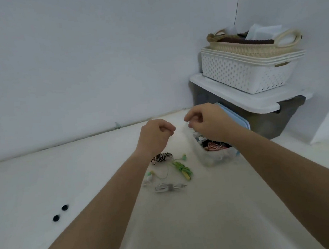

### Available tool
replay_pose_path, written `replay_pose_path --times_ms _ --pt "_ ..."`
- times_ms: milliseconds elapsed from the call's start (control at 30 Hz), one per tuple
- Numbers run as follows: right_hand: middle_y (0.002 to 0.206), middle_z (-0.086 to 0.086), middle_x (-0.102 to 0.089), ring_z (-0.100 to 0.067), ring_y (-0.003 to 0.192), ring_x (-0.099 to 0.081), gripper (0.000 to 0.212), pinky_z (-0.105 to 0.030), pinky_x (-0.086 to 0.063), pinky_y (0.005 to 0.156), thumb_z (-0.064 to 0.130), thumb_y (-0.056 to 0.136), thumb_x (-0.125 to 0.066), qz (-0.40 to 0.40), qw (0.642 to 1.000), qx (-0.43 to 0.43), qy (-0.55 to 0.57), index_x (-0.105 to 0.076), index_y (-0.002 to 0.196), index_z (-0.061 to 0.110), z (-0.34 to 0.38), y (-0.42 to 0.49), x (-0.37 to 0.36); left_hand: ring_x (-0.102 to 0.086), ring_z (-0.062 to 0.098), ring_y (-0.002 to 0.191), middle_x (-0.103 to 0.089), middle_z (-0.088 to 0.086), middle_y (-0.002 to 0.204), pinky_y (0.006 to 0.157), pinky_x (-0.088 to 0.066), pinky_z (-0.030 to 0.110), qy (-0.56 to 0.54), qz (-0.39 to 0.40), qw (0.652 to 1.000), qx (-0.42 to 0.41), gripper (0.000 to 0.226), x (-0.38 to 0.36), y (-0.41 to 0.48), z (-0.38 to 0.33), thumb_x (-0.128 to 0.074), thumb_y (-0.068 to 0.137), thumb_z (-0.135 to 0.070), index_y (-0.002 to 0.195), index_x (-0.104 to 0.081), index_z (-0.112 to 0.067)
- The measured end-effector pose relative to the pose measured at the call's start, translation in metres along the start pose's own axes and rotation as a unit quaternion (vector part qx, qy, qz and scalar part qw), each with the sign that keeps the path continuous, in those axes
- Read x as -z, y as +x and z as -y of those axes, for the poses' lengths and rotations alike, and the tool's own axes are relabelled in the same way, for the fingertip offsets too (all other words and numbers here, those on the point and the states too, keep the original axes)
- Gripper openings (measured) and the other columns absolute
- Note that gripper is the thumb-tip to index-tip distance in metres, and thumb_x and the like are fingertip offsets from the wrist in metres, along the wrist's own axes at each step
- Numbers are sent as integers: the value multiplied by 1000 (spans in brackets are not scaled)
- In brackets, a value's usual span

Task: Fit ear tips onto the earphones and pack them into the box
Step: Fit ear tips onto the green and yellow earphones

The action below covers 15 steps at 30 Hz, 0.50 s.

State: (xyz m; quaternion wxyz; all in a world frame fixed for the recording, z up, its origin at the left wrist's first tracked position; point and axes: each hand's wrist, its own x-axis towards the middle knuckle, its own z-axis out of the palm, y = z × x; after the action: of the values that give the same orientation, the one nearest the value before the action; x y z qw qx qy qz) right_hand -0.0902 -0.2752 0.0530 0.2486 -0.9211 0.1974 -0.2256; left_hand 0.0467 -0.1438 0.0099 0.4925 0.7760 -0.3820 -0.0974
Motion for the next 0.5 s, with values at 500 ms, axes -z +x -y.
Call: replay_pose_path --times_ms 500 --pt "74 -4 -52 -25 76 -56 28 -27 -35 52 19 87 -66 153 956 -116 -220 -44 71 14 22 -60 -85 -55 8 91 -64 1 112 72 -36 14 88 -22 994 67 23 31 -92 47 -53 91 -9 96 -64 -29"
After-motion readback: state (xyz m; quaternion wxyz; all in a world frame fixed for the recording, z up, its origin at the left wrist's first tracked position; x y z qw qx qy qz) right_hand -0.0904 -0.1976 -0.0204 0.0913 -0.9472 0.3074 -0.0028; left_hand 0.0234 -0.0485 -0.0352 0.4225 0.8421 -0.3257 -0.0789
